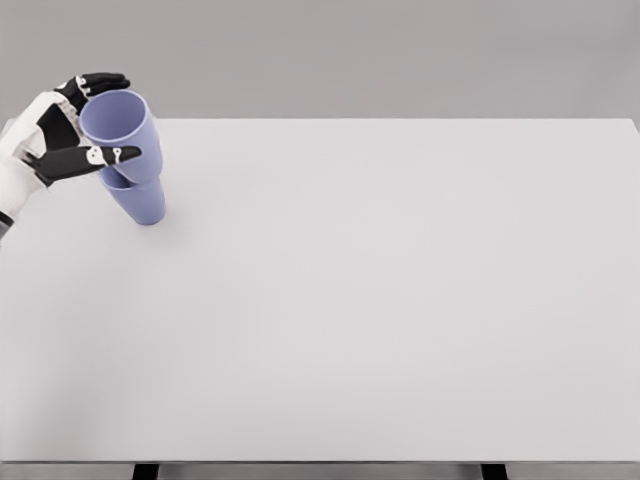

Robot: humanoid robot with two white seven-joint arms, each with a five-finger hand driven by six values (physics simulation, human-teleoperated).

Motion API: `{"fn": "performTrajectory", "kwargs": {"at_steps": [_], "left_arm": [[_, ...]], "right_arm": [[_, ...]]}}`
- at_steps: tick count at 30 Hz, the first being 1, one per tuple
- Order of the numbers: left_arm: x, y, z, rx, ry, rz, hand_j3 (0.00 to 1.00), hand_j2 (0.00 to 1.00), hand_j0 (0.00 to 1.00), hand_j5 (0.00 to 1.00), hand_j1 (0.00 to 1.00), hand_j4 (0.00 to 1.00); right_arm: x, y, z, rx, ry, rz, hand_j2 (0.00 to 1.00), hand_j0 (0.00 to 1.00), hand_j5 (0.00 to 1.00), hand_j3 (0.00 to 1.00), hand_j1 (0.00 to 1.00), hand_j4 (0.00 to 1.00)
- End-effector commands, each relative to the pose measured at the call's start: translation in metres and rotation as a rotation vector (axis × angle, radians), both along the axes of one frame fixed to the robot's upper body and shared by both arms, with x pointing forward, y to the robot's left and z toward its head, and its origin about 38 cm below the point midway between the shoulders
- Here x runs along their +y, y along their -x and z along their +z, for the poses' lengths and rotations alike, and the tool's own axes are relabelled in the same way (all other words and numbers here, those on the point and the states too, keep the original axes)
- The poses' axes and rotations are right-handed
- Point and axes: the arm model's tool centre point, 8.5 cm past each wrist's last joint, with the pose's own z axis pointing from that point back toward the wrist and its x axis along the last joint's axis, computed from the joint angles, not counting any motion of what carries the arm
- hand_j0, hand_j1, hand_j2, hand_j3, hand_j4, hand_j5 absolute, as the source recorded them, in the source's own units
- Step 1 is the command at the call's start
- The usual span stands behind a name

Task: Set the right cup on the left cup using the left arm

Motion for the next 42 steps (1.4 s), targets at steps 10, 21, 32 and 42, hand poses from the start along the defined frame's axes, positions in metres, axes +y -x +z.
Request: {"fn": "performTrajectory", "kwargs": {"at_steps": [10, 21, 32, 42], "left_arm": [[0.018, -0.011, -0.005, 0.035, 0.01, 0.053, 0.73, 0.73, 0.73, 0.73, 0.73, 0.73], [0.029, -0.016, -0.012, 0.061, 0.015, 0.084, 0.73, 0.73, 0.73, 0.73, 0.73, 0.73], [0.037, -0.02, -0.018, 0.081, 0.019, 0.109, 0.73, 0.73, 0.73, 0.73, 0.73, 0.73], [0.033, -0.02, -0.016, 0.075, 0.023, 0.098, 0.73, 0.73, 0.73, 0.73, 0.73, 0.73]], "right_arm": [[0.0, 0.0, 0.0, -0.001, 0.0, 0.0, 1.0, 1.0, 1.0, 1.0, 1.0, 1.0], [0.0, 0.0, 0.0, 0.0, 0.0, 0.0, 1.0, 1.0, 1.0, 1.0, 1.0, 1.0], [0.0, 0.0, 0.0, -0.001, 0.0, 0.0, 1.0, 1.0, 1.0, 1.0, 1.0, 1.0], [0.0, 0.0, 0.0, 0.0, 0.0, 0.0, 1.0, 1.0, 1.0, 1.0, 1.0, 1.0]]}}
